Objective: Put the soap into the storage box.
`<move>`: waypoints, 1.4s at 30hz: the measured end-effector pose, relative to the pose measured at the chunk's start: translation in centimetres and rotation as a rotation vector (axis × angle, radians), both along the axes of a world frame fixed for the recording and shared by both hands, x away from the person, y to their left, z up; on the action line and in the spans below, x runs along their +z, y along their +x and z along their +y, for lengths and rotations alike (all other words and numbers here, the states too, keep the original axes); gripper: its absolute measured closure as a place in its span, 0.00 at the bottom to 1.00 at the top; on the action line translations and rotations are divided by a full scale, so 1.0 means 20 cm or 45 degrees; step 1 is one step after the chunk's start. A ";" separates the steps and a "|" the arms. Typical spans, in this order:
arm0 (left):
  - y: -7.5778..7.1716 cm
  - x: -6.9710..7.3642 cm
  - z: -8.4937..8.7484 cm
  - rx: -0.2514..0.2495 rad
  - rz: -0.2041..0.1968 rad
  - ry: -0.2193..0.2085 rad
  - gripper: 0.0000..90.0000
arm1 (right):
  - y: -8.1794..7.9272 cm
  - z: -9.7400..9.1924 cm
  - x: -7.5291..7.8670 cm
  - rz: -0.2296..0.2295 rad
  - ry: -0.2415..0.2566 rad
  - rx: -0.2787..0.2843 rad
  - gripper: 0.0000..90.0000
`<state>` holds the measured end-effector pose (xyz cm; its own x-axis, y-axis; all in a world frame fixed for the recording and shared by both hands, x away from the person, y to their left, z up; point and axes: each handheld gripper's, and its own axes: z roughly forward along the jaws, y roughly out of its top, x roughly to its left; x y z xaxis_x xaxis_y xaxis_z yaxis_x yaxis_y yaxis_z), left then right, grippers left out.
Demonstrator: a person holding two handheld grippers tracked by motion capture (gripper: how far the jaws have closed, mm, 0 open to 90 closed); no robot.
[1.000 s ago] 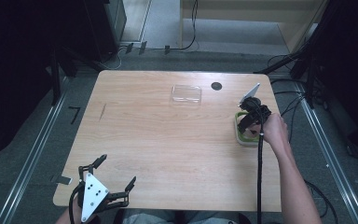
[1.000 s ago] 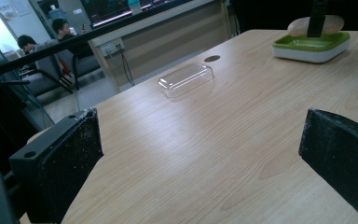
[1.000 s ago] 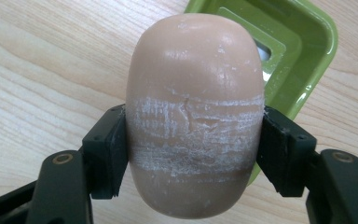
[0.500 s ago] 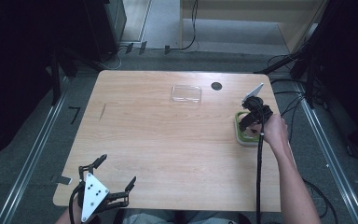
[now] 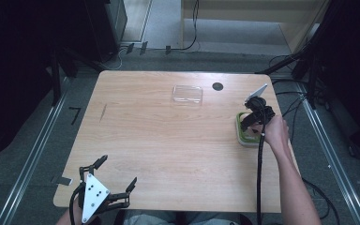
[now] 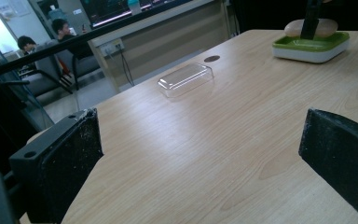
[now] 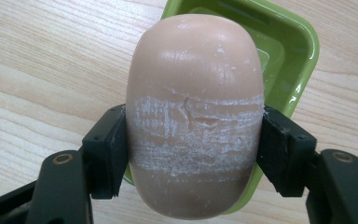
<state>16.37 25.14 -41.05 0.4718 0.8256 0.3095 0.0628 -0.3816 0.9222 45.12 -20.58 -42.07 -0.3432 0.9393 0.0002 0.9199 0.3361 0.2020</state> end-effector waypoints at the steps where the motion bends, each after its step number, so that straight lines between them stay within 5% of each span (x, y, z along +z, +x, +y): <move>1: 0.00 0.00 0.00 0.000 0.000 0.000 0.00 | 0.00 0.00 0.00 0.001 -0.002 -0.005 0.37; 16: 0.00 0.00 0.00 -0.002 0.001 -0.002 0.00 | 0.03 -0.02 -0.06 -0.021 0.070 -0.105 0.37; 42: 0.00 0.00 0.00 -0.006 0.000 0.000 0.00 | 0.05 -0.06 -0.13 -0.006 0.080 -0.230 0.37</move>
